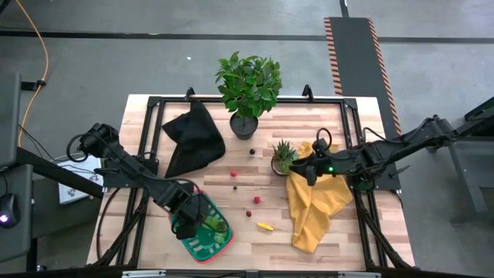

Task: Pick and placing Produce into tupperware
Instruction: Put the pink peach into the blue basket

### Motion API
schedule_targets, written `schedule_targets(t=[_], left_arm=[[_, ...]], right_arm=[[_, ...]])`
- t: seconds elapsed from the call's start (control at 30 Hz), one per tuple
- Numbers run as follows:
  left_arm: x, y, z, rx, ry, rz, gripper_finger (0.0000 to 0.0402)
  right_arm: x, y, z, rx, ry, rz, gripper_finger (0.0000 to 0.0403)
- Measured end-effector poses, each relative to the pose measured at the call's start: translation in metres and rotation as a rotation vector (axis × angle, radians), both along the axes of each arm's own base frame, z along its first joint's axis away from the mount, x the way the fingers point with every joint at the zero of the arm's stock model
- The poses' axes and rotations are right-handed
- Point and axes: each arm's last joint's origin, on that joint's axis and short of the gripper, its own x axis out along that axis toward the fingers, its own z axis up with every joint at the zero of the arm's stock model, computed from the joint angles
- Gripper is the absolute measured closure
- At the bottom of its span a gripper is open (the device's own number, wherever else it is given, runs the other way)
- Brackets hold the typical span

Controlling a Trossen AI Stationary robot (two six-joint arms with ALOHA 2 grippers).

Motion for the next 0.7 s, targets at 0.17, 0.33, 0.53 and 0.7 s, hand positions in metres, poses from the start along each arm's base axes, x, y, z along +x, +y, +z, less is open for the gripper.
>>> schedule_targets(t=[0.17, 0.33, 0.53, 0.7], left_arm=[[0.003, -0.001, 0.0, -0.002, -0.044, 0.003, 0.0289], [0.004, -0.001, 0.0, -0.005, -0.045, 0.011, 0.0288], [0.004, -0.002, 0.0, -0.025, -0.041, 0.009, 0.0288], [0.005, -0.003, 0.001, -0.05, -0.045, 0.01, 0.0281]], right_arm=[[0.005, 0.002, -0.006, 0.004, 0.031, -0.007, 0.0215], [0.011, 0.005, -0.012, 0.008, 0.058, 0.018, 0.0215], [0.018, 0.008, -0.017, 0.012, 0.079, 0.05, 0.0215], [0.018, 0.009, -0.018, 0.014, 0.088, 0.071, 0.0215]])
